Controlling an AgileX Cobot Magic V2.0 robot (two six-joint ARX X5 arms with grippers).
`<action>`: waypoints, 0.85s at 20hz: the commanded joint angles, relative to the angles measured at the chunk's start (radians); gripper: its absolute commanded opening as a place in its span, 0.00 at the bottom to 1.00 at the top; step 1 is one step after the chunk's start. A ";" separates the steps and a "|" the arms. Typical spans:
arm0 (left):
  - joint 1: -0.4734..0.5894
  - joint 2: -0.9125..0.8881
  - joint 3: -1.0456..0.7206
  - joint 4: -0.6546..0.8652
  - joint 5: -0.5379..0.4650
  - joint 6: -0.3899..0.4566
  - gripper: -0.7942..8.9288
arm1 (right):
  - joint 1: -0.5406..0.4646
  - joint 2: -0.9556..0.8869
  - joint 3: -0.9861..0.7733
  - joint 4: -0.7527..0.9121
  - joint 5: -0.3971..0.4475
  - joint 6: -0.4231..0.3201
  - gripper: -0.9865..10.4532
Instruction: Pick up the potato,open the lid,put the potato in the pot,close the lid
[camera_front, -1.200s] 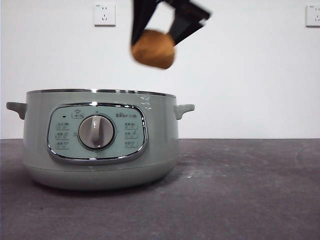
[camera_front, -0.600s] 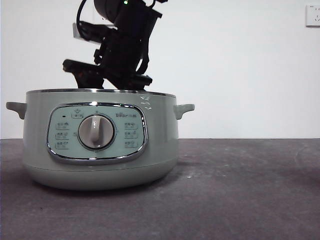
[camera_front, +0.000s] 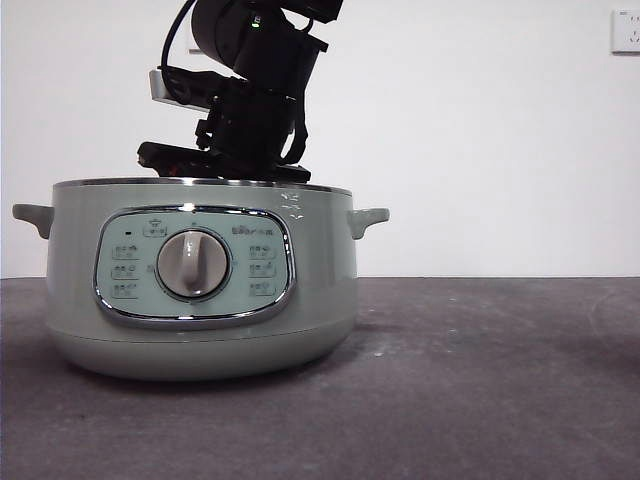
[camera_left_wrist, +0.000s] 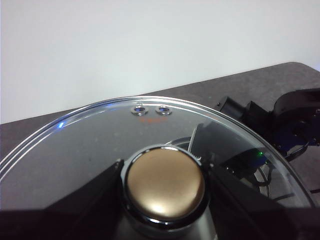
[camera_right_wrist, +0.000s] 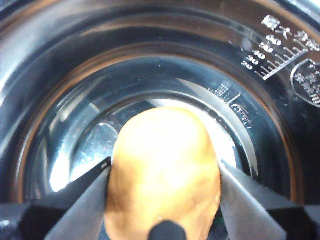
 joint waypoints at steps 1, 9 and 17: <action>0.000 -0.011 0.016 0.043 -0.001 0.001 0.07 | 0.003 0.018 0.000 -0.009 -0.001 0.011 0.50; 0.000 -0.005 0.016 0.118 -0.003 0.001 0.07 | -0.003 -0.200 0.000 -0.154 0.006 0.021 0.50; -0.001 0.225 0.016 0.254 0.016 0.001 0.07 | -0.132 -0.679 0.000 -0.432 0.006 0.093 0.50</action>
